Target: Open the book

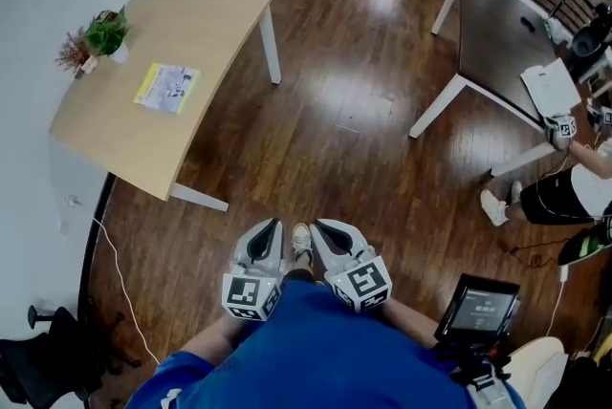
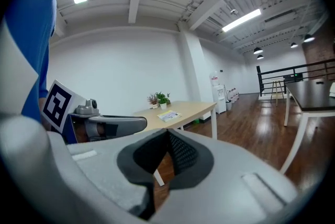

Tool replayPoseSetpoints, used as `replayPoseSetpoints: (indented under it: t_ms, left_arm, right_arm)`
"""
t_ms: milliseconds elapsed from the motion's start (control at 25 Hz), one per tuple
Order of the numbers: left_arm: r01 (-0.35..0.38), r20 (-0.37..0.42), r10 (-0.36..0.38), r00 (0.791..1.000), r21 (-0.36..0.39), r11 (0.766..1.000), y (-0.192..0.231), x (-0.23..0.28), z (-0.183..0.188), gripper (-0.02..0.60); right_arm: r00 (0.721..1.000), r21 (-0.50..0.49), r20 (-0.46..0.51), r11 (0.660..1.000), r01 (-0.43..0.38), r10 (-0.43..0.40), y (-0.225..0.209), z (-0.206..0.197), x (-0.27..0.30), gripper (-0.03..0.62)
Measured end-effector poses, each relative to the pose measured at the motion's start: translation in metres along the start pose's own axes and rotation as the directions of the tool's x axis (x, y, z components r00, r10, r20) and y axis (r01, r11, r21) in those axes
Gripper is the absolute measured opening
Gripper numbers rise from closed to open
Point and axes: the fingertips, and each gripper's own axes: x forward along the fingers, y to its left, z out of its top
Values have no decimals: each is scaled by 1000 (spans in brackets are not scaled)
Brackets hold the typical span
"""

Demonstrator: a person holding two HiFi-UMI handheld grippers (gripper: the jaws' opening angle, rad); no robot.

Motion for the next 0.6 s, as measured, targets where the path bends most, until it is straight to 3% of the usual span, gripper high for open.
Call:
replayPoseSetpoints:
  t_ms: [600]
  left_arm:
    - [136, 3, -136, 991, 10, 991, 74, 157, 59, 6]
  right_arm:
    - [987, 17, 14, 987, 158, -158, -116, 65, 111, 3]
